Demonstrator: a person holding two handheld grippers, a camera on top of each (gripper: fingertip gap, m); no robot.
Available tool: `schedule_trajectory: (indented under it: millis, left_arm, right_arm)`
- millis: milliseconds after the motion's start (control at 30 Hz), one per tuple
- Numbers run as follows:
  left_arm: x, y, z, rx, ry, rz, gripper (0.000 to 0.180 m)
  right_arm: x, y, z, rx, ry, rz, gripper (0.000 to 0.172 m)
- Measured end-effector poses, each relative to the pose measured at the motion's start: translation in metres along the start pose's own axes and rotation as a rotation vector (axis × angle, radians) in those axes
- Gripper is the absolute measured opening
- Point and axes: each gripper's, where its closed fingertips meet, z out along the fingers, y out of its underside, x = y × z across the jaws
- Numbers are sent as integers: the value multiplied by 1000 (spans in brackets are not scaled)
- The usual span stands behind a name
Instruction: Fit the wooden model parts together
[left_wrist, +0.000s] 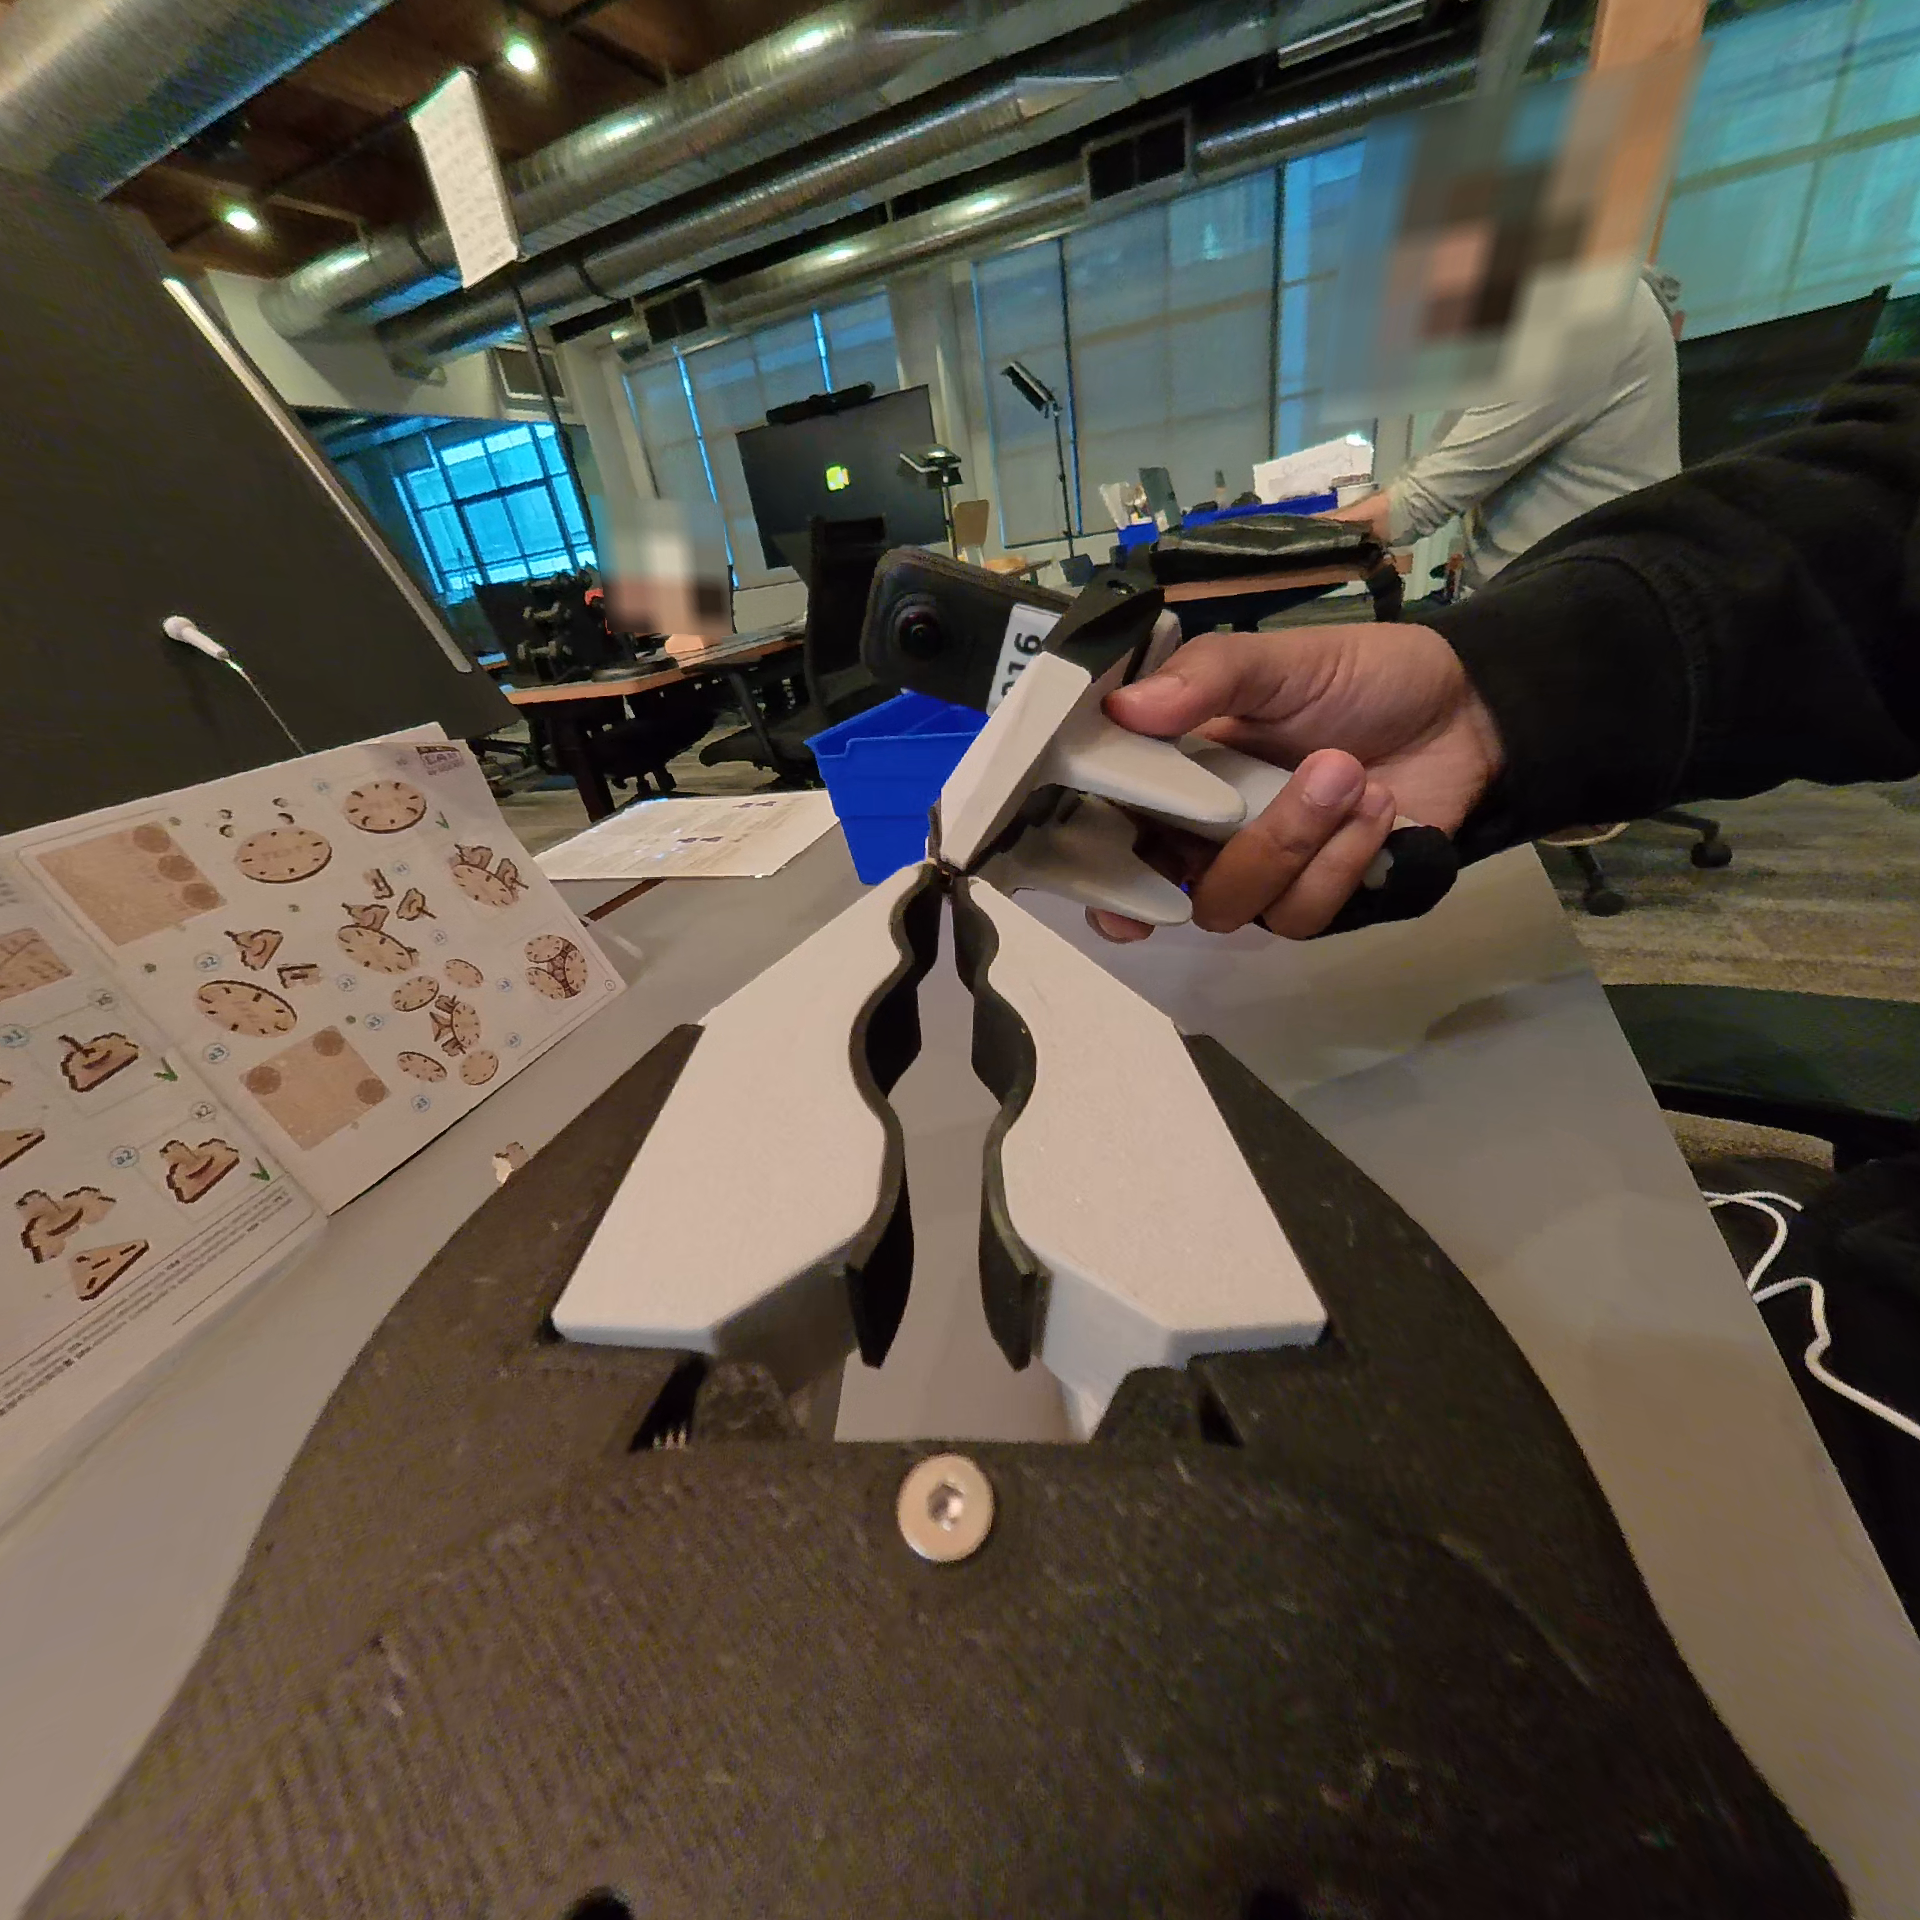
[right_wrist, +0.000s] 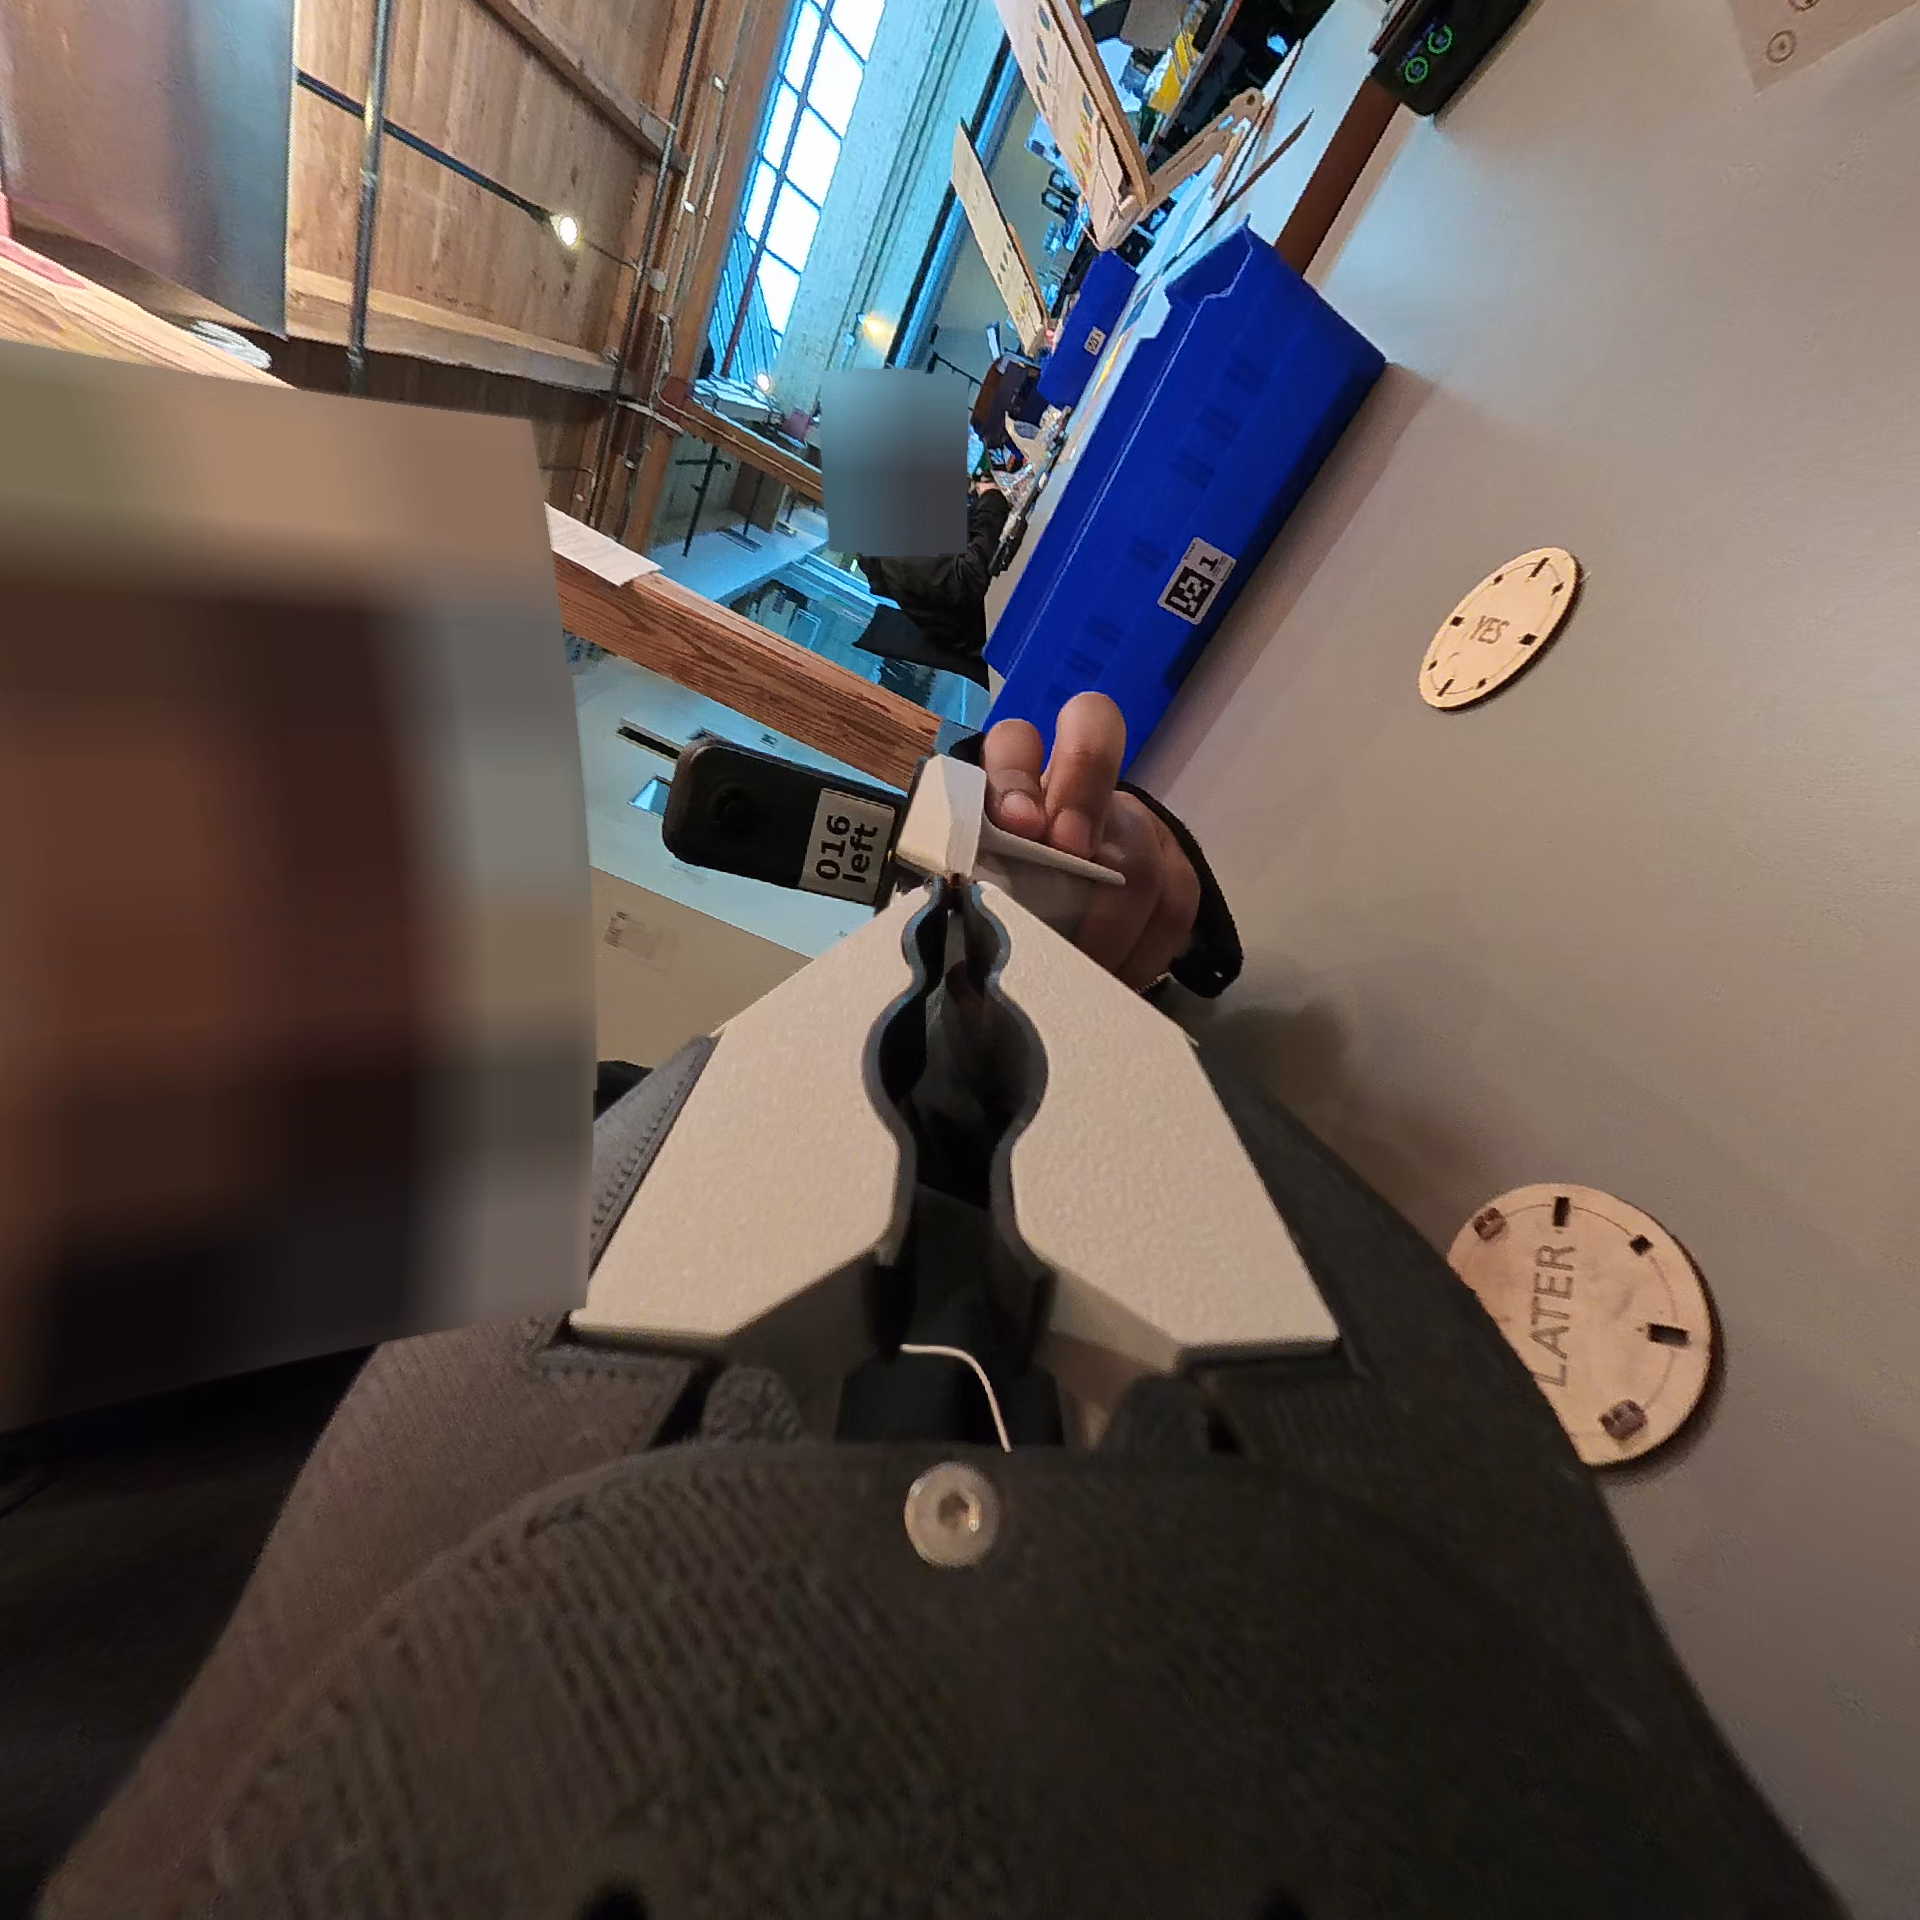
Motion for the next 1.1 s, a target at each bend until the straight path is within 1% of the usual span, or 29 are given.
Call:
schedule_trajectory:
  millis: [167,333,533,633,700,733,800,867,933,1000,1100]
  left_arm:
    - [2,0,0,1,8,4,0]
    - [-1,-1,0,7,-14,9,0]
    - [-1,-2,-1,12,-7,0,0]
    - [0,1,0,3,-2,6,0]
    - [-7,4,0,-11,-40,6,0]
    - [-13,7,0,-25,-72,1,0]
    - [-21,11,0,-47,-102,-19,0]
    - [-24,11,-1,-45,-112,-46,0]
    - [-27,13,-1,-53,-121,-61,0]
    - [-28,14,0,-59,-124,-66,0]
    - [-27,15,1,-65,-119,-67,0]
  right_arm:
    - [-2,1,-1,-15,6,-14,4]
    - [-1,1,-1,-16,13,-22,2]
    - [0,-1,-3,-8,11,-14,1]
    - [3,2,-5,-30,34,-41,1]
    - [18,6,-9,-82,131,-118,0]
    - [33,10,-14,-134,221,-181,0]
    - [72,20,-31,-278,461,-335,1]
    - [112,30,-56,-451,714,-499,1]
    - [135,38,-75,-591,872,-623,1]
    - [141,44,-78,-649,908,-686,1]
    - [140,45,-77,-667,920,-721,1]
